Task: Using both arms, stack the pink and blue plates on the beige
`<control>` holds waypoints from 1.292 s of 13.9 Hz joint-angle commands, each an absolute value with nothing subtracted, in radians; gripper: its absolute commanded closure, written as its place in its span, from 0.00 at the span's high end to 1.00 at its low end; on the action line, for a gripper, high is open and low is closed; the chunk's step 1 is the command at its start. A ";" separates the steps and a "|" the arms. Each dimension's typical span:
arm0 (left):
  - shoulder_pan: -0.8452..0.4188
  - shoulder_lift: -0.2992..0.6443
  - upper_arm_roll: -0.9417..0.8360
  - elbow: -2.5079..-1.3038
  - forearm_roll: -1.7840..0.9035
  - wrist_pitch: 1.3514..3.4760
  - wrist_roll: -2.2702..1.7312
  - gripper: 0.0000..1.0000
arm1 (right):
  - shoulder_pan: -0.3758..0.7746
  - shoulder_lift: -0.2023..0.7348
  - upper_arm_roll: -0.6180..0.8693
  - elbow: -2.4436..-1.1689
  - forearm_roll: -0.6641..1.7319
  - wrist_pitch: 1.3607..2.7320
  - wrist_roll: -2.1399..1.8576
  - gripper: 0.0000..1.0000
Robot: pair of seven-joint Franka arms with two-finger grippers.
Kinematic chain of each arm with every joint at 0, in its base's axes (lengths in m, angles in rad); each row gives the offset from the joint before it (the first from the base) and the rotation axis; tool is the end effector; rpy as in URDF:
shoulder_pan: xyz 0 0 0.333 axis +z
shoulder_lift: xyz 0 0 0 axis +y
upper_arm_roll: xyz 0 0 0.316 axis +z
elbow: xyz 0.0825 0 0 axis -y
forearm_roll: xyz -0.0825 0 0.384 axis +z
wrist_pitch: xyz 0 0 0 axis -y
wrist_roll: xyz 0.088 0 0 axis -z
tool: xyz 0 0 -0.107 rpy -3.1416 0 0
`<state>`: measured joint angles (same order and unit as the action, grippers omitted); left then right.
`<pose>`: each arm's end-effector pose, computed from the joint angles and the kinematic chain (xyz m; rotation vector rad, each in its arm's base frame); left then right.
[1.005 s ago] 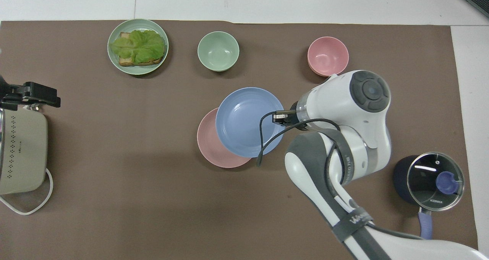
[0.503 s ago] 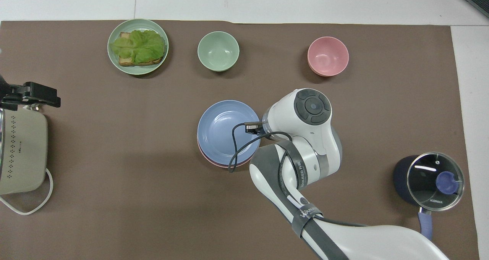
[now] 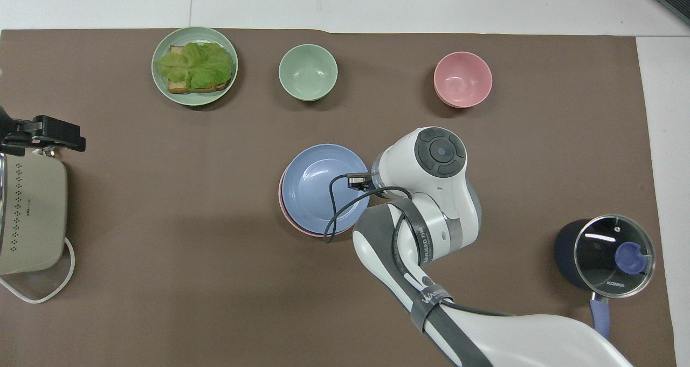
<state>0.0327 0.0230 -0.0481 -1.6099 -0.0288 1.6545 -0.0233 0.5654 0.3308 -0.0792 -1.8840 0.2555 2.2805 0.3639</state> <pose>0.5683 -0.0113 0.6005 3.1111 0.0156 0.0327 0.5551 0.3035 0.3406 -2.9550 0.0486 0.0145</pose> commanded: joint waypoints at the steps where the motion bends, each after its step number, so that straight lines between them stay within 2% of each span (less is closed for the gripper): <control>1: 0.037 0.015 -0.052 -1.609 -0.015 1.641 -0.035 1.00 | 0.561 0.342 -0.077 -1.872 0.282 2.304 0.360 0.45; 2: 0.037 0.015 -0.052 -1.609 -0.015 1.641 -0.035 1.00 | 0.564 0.339 -0.080 -1.870 0.278 2.307 0.356 0.81; 3: 0.037 0.015 -0.052 -1.609 -0.015 1.641 -0.035 1.00 | 0.554 0.324 -0.083 -1.868 0.264 2.304 0.354 1.00; 7: 0.037 0.015 -0.052 -1.609 -0.015 1.641 -0.035 1.00 | 0.445 0.230 -0.097 -1.868 0.152 2.275 0.348 1.00; 11: 0.037 0.015 -0.052 -1.609 -0.015 1.641 -0.035 1.00 | 0.330 0.144 -0.095 -1.829 -0.041 2.107 0.350 1.00; 14: 0.037 0.015 -0.052 -1.609 -0.015 1.641 -0.035 1.00 | 0.253 0.077 -0.095 -1.783 -0.046 1.978 0.339 1.00; 18: 0.037 0.015 -0.052 -1.609 -0.015 1.641 -0.035 1.00 | 0.157 -0.029 -0.097 -1.769 -0.038 1.875 0.227 1.00</control>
